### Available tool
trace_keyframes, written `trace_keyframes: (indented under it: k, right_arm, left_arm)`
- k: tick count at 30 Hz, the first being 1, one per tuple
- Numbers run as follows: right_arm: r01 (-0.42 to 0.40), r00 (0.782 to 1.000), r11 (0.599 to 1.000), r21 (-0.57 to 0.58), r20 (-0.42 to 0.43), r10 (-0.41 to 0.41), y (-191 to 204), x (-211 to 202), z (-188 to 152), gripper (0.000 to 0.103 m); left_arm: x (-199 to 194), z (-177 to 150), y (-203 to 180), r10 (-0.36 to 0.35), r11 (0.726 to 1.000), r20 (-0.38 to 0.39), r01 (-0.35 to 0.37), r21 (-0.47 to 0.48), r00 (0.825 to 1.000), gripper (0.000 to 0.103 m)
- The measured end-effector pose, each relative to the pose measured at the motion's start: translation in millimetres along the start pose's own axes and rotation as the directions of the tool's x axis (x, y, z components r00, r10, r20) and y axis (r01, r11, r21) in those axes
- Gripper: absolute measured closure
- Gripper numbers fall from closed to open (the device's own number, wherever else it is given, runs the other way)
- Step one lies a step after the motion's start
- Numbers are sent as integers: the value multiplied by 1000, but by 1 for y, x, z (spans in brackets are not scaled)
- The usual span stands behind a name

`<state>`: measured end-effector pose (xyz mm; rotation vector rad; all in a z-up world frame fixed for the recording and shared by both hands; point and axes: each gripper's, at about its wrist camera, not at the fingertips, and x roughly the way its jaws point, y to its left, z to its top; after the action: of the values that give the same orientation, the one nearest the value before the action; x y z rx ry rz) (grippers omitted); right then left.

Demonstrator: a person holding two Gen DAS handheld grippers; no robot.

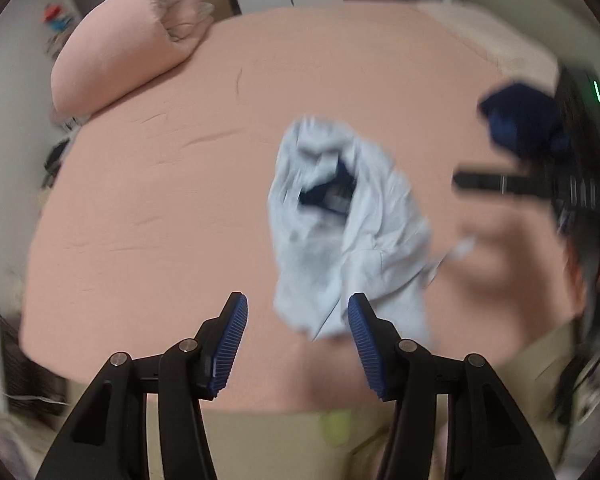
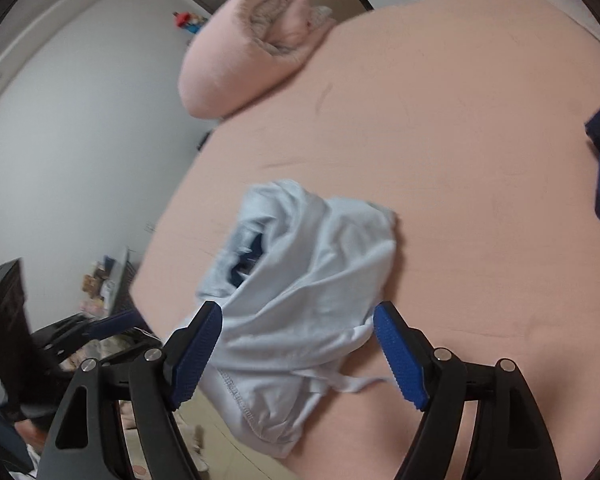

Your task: Fold clothes

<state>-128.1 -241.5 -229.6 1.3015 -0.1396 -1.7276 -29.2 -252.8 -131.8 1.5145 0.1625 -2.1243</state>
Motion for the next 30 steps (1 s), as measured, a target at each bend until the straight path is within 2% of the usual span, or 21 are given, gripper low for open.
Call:
trace_keyframes:
  k: [2,5,7,9,13,15,17,20,24,28,30]
  right_arm:
    - [40,999,999,-7,-28,-41,-11,10,-5,25]
    - [114,988,992,-51,-103,-119,-12,41,-3,25]
    - [128,979,990,-54,-152,-135,-10,54,3,25]
    - [105,978,993,-44,-178,-111,-6,56,14,25]
    - [115,975,990,-82,-183,-128,4,49,48,25]
    - [121,973,988,-92,-185,-136,6,45,63,25]
    - [109,977,993,-52,-179,-116,-5,41,68,25]
    - [72,985,996,58,-162,-61,-34,41,55,25]
    - [3,987,980,200,-160,30,-65,48,27,25]
    - [-59,983,961,271,-150,103,-74,56,7,25]
    - [-56,982,966,251,-159,98,-76,53,6,25]
  left_arm:
    - [9,-17,10,45,998,-47,-43,34,998,53]
    - [15,-9,23,66,998,-87,-65,17,994,53]
    - [9,8,30,36,999,-71,-36,7,997,53]
    - [4,32,34,-3,1000,-49,3,-4,999,53]
    - [9,89,35,-94,995,-19,94,-19,995,53]
    - [23,109,33,-110,993,-39,109,-38,993,53]
    - [35,126,18,-135,990,-55,133,-44,989,53]
    - [58,120,2,-181,983,-85,180,-28,980,53]
    - [89,115,-25,-184,982,-148,187,8,972,53]
    - [106,117,-39,-171,984,-167,177,22,971,53]
    - [114,119,-42,-173,984,-164,177,11,971,53]
